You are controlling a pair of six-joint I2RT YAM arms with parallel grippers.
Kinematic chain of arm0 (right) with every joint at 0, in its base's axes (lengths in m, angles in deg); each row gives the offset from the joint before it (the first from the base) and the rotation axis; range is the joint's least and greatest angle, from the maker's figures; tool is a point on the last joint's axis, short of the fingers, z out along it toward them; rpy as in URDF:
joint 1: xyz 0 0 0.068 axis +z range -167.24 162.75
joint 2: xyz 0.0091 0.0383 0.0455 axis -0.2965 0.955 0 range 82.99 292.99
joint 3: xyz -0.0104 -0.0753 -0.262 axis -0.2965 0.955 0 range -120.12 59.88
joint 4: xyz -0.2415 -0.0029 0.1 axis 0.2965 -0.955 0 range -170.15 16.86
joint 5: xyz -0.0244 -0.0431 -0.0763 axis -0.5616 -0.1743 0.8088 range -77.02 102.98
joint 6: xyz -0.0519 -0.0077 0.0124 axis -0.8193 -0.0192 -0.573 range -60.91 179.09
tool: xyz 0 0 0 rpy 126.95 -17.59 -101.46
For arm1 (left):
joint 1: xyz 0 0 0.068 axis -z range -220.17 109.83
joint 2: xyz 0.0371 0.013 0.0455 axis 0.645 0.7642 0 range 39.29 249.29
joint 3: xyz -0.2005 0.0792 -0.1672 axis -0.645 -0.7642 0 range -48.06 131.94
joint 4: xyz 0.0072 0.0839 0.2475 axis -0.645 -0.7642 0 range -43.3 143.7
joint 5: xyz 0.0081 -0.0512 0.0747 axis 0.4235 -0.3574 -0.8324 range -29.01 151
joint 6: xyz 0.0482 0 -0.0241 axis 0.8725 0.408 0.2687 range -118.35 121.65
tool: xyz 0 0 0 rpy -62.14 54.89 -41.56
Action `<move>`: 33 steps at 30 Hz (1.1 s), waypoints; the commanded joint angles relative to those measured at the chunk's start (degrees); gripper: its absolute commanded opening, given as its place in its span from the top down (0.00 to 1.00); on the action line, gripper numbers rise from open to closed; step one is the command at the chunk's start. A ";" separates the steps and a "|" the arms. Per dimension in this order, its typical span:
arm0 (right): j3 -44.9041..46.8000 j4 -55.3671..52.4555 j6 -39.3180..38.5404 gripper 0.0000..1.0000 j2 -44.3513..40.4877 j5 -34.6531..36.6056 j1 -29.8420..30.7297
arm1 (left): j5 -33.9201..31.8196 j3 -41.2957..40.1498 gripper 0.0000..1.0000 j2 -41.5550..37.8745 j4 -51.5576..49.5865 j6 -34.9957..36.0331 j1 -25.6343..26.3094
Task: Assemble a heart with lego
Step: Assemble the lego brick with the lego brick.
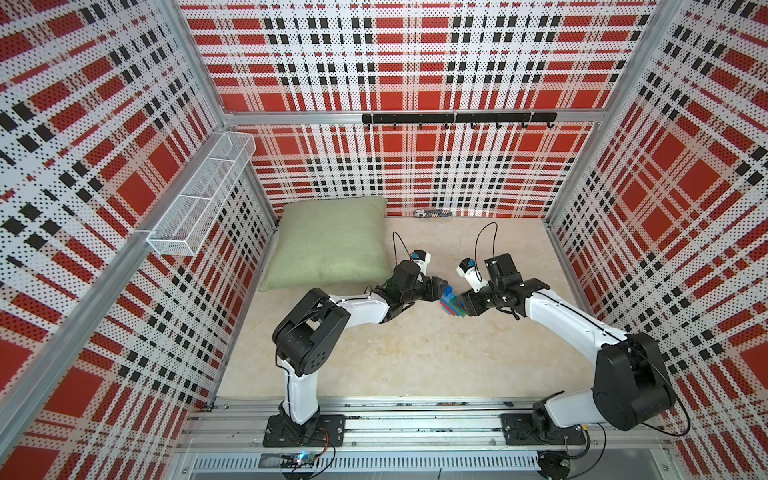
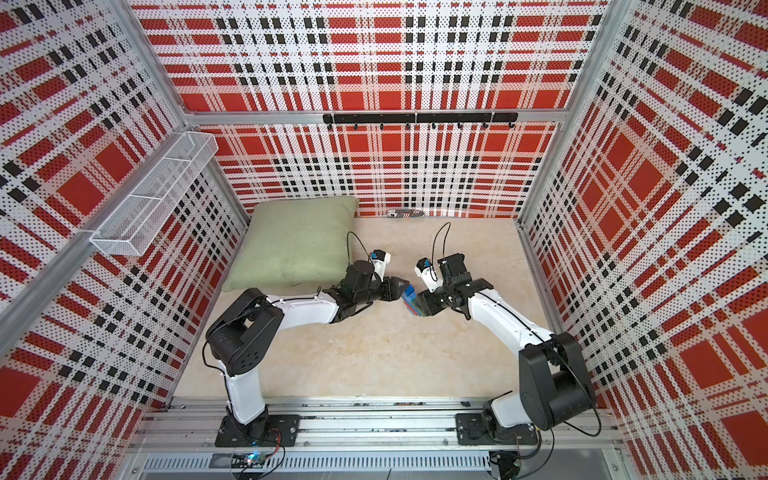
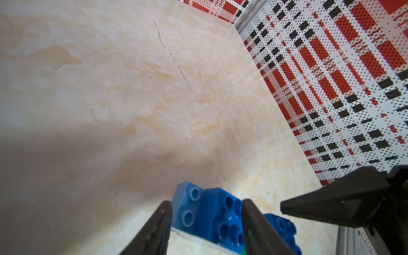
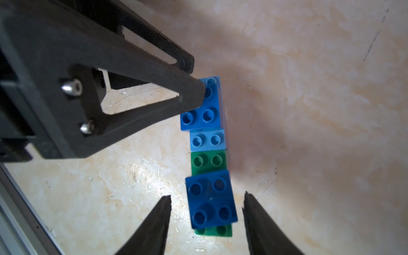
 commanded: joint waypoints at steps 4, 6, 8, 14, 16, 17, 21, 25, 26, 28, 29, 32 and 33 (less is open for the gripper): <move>-1.40 -1.04 -1.96 0.47 1.10 -0.51 0.39 | -1.33 1.47 0.44 0.63 -1.35 1.77 0.51; -1.07 -0.56 -1.75 0.48 1.02 -0.98 0.40 | -1.39 1.75 0.44 0.72 -1.61 1.85 0.51; -0.88 -0.44 -1.91 0.48 1.31 -1.84 0.48 | -1.42 1.89 0.44 0.83 -1.87 1.95 0.51; -1.14 -0.66 -2.40 0.50 2.07 -1.61 0.85 | -1.51 2.24 0.44 1.07 -2.44 2.43 0.71; -1.29 -0.91 -2.77 0.53 2.16 -1.88 0.91 | -1.80 2.50 0.44 1.23 -2.76 2.59 0.78; -1.36 -1.02 -2.88 0.55 1.99 -1.76 1.05 | -2.01 2.55 0.44 1.26 -2.92 2.64 0.77; -1.07 -1.18 -3.02 0.60 1.13 -1.95 1.12 | -2.01 2.79 0.44 1.37 -3.00 2.73 0.86; -0.70 -1.80 -2.85 0.62 0.20 0.44 2.43 | -2.27 2.84 0.44 1.11 -3.09 2.70 0.86; -0.55 -1.60 -2.49 0.62 -0.23 1.43 2.95 | -2.37 2.79 0.44 1.09 -3.11 2.74 0.95; -0.10 -1.02 -1.11 0.63 -1.06 3.38 4.30 | -2.73 2.82 0.44 1.05 -3.19 2.74 0.95; 0.20 -0.65 -0.69 0.63 -1.41 3.79 4.99 | -2.69 2.80 0.44 1.07 -3.16 2.79 0.95; 1.34 0.38 0.82 0.63 -2.11 6.40 6.72 | -3.06 2.56 0.44 1.01 -3.33 2.74 0.95; 1.59 0.67 1.54 0.63 -2.23 7.12 6.80 | -3.23 2.52 0.44 0.95 -3.36 2.83 0.95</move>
